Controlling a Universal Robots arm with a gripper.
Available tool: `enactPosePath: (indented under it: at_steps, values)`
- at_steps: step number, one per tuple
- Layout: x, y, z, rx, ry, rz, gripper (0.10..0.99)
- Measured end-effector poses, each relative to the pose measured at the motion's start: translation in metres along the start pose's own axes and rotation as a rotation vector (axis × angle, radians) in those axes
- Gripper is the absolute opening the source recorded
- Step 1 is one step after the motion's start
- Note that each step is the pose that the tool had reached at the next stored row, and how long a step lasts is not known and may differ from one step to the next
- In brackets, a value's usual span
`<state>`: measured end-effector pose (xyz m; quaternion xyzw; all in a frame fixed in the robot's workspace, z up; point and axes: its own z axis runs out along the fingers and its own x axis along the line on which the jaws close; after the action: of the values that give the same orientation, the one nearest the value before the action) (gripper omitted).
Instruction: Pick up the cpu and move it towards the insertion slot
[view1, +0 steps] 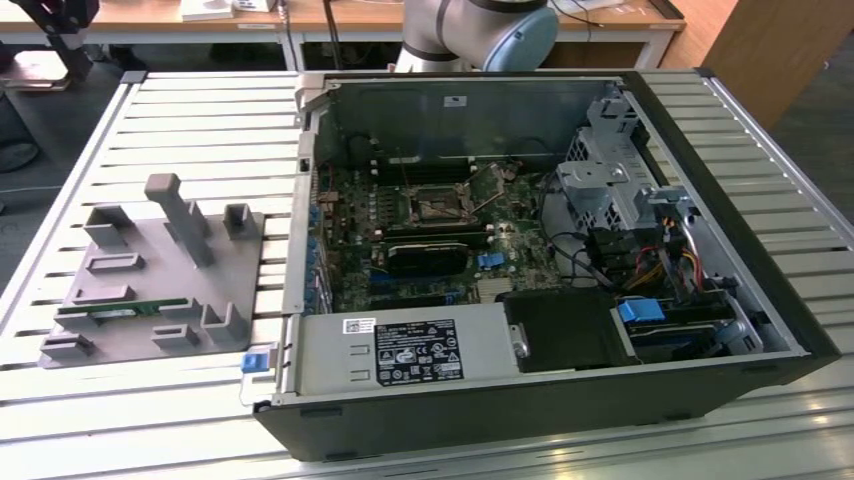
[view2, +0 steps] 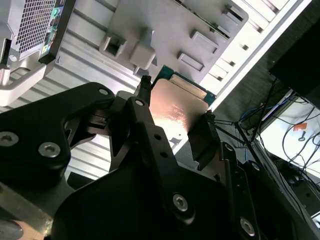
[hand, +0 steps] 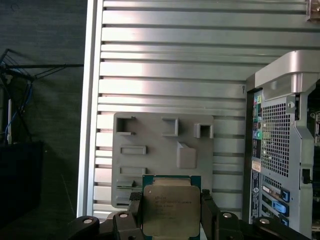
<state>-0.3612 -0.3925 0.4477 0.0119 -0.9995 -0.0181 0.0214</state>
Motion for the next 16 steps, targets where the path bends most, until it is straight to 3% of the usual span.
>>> enactPosePath:
  at_steps: [16]
  values:
    - [-0.0153, -0.0003, -0.001, 0.0, 0.01, 0.0, 0.545]
